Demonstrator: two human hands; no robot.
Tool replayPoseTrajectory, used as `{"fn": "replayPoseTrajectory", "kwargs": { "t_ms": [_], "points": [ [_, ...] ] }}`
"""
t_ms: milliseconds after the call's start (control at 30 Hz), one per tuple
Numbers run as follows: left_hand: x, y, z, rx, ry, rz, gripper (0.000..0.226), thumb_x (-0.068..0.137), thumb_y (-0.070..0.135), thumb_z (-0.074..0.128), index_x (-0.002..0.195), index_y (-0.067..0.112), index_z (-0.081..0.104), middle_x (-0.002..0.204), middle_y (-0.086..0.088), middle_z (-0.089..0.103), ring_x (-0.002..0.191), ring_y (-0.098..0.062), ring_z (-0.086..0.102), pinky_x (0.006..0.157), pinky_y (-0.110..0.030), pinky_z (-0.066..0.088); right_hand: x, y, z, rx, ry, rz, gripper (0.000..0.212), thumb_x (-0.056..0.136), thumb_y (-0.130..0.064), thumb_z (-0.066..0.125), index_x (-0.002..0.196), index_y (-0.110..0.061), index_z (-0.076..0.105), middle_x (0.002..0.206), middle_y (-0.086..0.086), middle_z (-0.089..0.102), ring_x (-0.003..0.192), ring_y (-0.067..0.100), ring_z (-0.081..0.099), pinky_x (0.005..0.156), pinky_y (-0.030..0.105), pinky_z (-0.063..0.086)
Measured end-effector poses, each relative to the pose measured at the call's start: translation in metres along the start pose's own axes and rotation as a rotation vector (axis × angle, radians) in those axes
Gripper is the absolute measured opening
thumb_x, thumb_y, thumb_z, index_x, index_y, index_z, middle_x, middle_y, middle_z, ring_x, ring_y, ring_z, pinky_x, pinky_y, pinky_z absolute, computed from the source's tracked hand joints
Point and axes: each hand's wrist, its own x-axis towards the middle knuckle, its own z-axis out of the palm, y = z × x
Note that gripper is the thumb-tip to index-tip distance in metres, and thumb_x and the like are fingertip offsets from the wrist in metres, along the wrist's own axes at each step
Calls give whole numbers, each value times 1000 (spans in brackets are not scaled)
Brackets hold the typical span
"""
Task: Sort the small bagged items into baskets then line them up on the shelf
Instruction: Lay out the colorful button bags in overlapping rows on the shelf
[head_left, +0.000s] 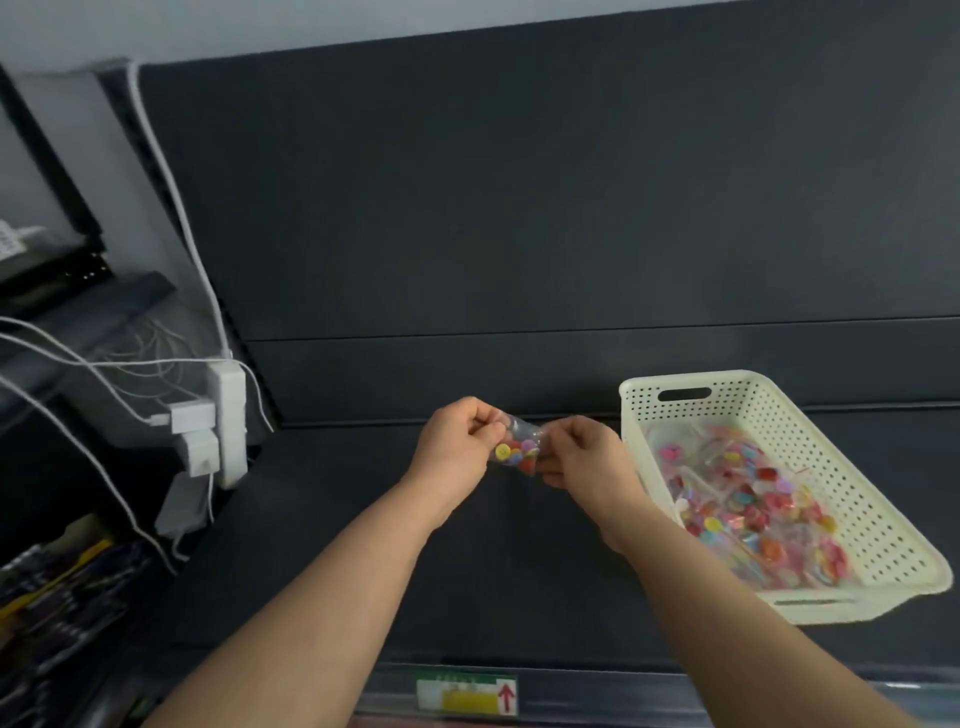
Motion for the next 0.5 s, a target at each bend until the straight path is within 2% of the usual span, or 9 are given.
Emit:
{"fn": "replayPoseTrajectory", "kwargs": {
  "t_ms": [67, 133, 233, 300, 367, 500],
  "points": [
    [4, -8, -6, -5, 7, -21, 8, 96, 19, 57, 96, 17, 65, 93, 0, 70, 86, -14, 65, 74, -29, 51, -1, 0, 11, 71, -93, 33, 15, 95, -23, 55, 106, -14, 60, 95, 6, 72, 82, 16, 71, 73, 28, 57],
    [9, -18, -12, -21, 11, -44, 8, 96, 21, 58, 95, 18, 64, 94, 1, 69, 87, -15, 65, 77, -32, 52, -2, 3, 19, 42, -172, 42, 20, 88, -21, 68, 105, -13, 62, 94, 6, 72, 80, 15, 72, 70, 25, 57],
    [13, -35, -19, -36, 16, -64, 7, 95, 23, 60, 92, 18, 63, 85, 3, 65, 78, -14, 61, 73, -30, 51, 0, 6, 27, -1, -120, 44, 20, 81, -22, 75, 98, -14, 68, 89, 4, 73, 79, 13, 71, 67, 23, 55],
    [15, -44, -21, -31, 3, -79, 6, 95, 23, 60, 92, 18, 63, 83, 3, 64, 75, -11, 58, 71, -28, 50, 5, 10, 33, 12, -96, 66, 15, 85, -25, 70, 96, -15, 70, 90, 2, 74, 85, 12, 70, 70, 25, 55],
    [18, -52, -23, -27, -2, -92, 6, 94, 22, 61, 92, 17, 63, 86, 3, 65, 75, -10, 58, 69, -26, 50, 12, 14, 40, 22, -81, 104, 11, 90, -21, 65, 98, -15, 69, 92, 2, 73, 85, 11, 70, 68, 24, 52],
    [28, -67, -25, 21, 11, -123, 2, 93, 18, 62, 93, 16, 63, 93, 1, 67, 79, -10, 61, 67, -23, 49, 27, 20, 56, 7, 25, 173, 21, 82, -13, 72, 101, -17, 66, 92, 0, 72, 77, 9, 69, 62, 24, 49]
  ]
}}
